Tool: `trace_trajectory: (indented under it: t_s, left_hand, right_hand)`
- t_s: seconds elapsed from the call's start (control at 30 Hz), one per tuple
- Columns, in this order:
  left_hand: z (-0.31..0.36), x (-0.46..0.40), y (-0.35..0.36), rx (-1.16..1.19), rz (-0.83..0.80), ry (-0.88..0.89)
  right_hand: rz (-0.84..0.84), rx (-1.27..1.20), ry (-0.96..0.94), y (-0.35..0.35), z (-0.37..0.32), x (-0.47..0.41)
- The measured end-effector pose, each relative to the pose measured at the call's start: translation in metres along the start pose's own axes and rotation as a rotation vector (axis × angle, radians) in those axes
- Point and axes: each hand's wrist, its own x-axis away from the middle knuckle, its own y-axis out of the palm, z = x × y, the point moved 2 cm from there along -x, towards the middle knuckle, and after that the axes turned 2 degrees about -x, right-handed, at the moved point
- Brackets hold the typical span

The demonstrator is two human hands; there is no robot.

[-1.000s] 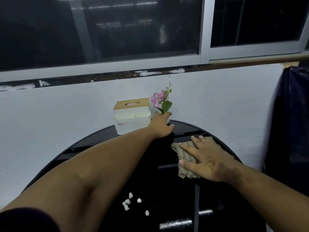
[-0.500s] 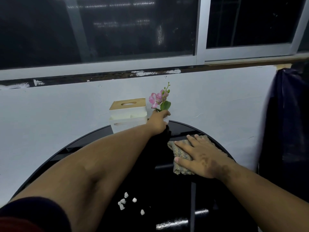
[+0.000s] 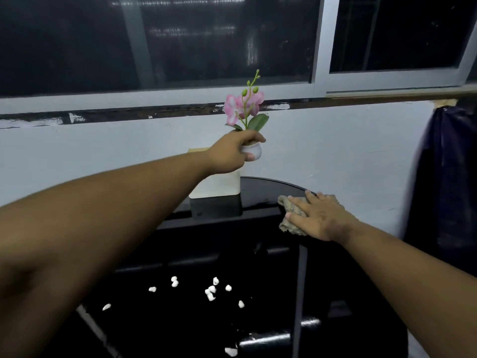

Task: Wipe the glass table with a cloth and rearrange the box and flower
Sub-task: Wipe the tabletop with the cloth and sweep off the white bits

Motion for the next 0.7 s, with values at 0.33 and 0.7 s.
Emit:
trace_trajectory:
  t_s: [0.33, 0.7]
  left_hand:
    - [-0.022, 0.002, -0.014, 0.029, -0.016, 0.091]
    - [-0.033, 0.008, -0.014, 0.055, 0.009, 0.110]
  right_hand:
    - [-0.038, -0.050, 0.003, -0.002, -0.035, -0.122]
    - [-0.085, -0.071, -0.153, -0.002, -0.070, -0.155]
